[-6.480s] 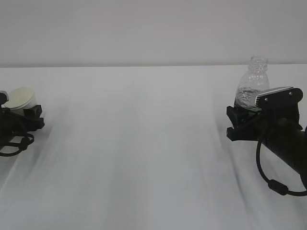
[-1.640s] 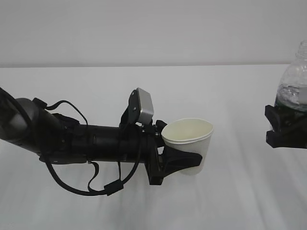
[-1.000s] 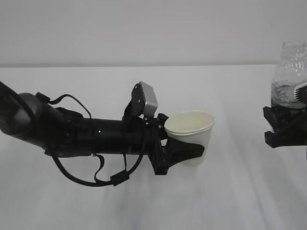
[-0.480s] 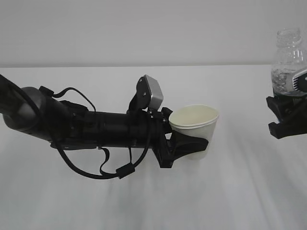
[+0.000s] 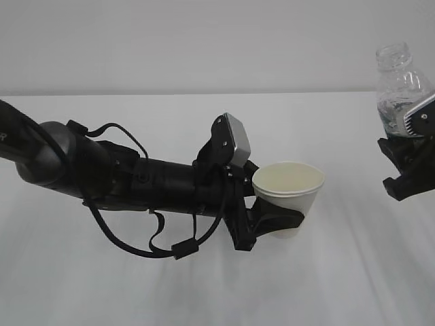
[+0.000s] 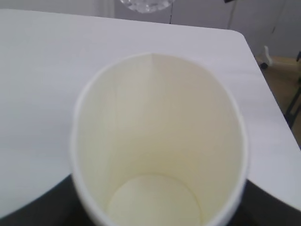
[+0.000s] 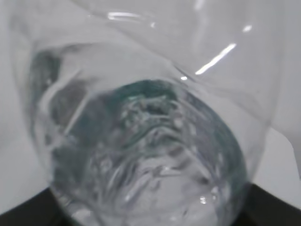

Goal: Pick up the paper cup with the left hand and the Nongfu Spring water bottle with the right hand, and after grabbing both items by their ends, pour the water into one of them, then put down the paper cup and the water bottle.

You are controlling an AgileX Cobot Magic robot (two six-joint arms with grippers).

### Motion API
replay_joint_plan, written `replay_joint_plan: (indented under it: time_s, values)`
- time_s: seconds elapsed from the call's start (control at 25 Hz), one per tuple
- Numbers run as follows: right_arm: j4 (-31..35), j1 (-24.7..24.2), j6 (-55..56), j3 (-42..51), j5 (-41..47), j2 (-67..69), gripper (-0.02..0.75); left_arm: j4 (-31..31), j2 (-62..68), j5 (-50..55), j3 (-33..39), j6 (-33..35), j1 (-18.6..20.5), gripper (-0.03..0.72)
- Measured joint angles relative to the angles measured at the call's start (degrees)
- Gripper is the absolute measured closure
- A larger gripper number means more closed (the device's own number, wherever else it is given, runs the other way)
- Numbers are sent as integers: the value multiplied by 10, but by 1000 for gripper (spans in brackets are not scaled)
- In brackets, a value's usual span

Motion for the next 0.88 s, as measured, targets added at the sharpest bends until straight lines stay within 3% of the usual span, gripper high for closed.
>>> replay_joint_plan:
  time_s: [0.88]
  values:
    - [1, 0, -126, 0, 1, 0, 304, 19, 0, -5, -26, 0, 0, 260]
